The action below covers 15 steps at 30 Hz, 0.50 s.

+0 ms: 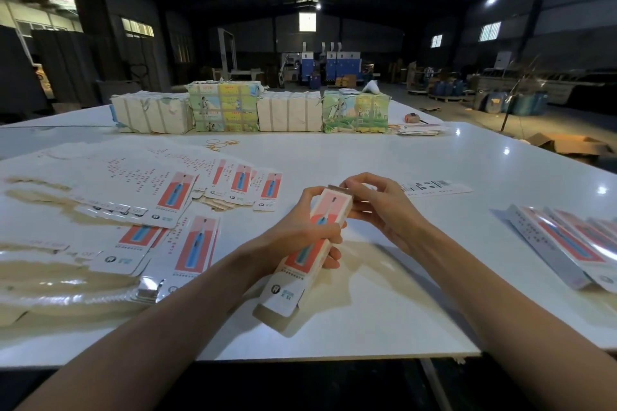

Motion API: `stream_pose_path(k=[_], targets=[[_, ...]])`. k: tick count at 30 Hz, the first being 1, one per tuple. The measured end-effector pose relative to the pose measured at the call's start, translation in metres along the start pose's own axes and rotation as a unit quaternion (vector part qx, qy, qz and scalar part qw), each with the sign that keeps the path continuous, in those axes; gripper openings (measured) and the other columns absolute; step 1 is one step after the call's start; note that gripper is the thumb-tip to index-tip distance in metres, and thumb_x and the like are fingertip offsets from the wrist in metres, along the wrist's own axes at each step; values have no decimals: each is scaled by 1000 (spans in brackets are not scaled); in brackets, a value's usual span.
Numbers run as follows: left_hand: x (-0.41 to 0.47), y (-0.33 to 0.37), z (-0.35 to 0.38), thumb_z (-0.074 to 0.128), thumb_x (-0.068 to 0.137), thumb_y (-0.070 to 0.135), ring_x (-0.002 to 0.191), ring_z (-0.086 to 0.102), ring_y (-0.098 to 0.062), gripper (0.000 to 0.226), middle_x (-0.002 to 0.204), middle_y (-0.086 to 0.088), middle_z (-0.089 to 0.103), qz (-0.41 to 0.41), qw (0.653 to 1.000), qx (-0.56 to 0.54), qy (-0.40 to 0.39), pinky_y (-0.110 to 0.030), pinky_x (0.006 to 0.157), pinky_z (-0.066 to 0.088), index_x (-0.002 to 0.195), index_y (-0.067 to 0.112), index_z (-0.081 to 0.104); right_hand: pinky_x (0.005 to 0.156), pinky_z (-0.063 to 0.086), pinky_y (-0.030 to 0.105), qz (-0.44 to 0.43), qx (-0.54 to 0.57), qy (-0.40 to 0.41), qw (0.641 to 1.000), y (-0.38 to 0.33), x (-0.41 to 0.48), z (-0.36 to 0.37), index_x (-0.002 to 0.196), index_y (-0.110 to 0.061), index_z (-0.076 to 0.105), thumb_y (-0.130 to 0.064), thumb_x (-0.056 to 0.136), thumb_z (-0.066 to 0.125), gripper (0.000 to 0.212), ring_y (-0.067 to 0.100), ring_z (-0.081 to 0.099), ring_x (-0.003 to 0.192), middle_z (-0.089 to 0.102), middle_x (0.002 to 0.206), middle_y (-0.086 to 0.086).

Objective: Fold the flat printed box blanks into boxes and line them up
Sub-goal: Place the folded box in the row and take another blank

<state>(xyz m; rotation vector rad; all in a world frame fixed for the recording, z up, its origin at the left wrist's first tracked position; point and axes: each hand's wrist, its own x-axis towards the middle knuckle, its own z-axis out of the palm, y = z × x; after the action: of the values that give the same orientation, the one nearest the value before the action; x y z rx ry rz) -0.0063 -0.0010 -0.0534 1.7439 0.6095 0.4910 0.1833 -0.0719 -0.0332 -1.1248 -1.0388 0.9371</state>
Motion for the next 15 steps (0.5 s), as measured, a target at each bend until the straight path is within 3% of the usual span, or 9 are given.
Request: stream_pose_path(k=[7, 15], targets=[[2, 0, 4, 82, 81, 25, 80, 80, -28, 84, 112, -5, 69, -11, 999, 39, 2, -33, 63, 63, 136, 59, 29, 68, 64, 30, 36, -12, 39, 999, -1, 3, -3, 101, 1, 77, -6, 96, 74, 9, 28, 80, 84, 79, 94, 22], [2, 1, 3, 85, 78, 19, 77, 79, -33, 95, 126, -7, 58, 4, 999, 37, 6, -37, 63, 64, 124, 76, 24, 70, 65, 31, 42, -16, 34, 998, -4, 3, -6, 90, 0, 77, -2, 94, 74, 6, 31, 80, 91, 79, 100, 22]])
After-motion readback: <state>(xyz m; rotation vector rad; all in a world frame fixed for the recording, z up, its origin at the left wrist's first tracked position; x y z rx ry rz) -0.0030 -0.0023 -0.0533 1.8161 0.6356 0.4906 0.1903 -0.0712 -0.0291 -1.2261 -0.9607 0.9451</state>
